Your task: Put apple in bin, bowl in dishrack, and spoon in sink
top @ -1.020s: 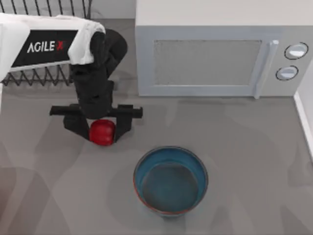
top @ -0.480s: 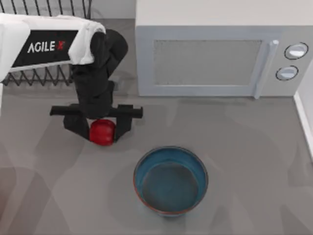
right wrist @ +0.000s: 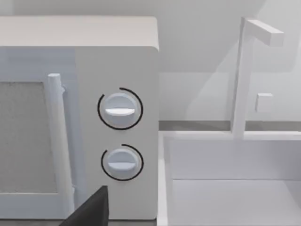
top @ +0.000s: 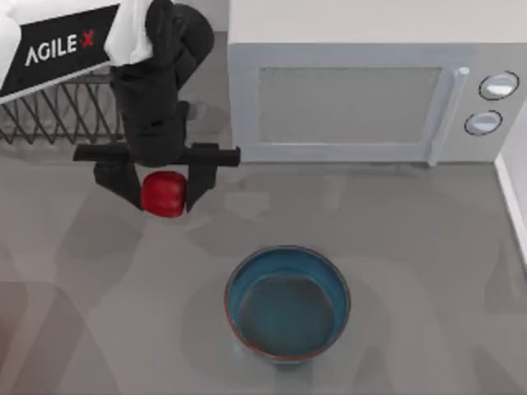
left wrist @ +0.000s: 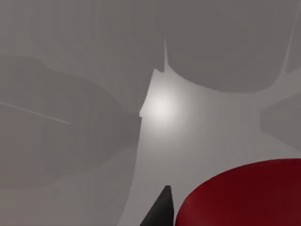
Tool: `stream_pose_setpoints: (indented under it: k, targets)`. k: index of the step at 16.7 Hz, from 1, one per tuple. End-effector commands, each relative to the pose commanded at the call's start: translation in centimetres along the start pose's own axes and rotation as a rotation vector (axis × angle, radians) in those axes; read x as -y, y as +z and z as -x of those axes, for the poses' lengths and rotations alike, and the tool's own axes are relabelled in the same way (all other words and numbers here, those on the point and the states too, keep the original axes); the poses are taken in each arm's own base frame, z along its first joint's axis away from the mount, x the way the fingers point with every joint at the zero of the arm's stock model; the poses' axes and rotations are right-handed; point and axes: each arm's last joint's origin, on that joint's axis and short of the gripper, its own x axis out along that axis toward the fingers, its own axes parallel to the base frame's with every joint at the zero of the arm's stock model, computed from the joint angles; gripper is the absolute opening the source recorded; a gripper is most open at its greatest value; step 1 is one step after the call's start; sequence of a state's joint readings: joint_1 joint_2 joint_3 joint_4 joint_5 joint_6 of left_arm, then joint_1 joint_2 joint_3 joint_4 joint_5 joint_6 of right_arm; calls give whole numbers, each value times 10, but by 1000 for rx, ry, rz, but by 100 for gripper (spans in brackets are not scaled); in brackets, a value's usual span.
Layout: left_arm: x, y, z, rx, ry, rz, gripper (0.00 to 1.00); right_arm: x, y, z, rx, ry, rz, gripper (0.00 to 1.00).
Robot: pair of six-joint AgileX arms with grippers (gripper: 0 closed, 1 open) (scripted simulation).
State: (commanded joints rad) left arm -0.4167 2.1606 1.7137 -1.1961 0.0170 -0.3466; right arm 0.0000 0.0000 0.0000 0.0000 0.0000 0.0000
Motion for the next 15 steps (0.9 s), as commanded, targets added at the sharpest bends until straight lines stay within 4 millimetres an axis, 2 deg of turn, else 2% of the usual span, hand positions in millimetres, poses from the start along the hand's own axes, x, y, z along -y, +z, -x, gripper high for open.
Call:
stream_pose_setpoints:
  k: [4, 10, 12, 15]
  targets:
    - [-2, -7, 41, 2, -2, 0, 0, 0, 0, 0, 0, 0, 0, 100]
    - [-4, -7, 43, 3, -2, 3, 0, 0, 0, 0, 0, 0, 0, 100]
    - [-19, -9, 48, 10, -6, 68, 0, 0, 0, 0, 0, 0, 0, 100]
    - [-73, -23, 65, 35, -20, 300, 0, 0, 0, 0, 0, 0, 0, 100]
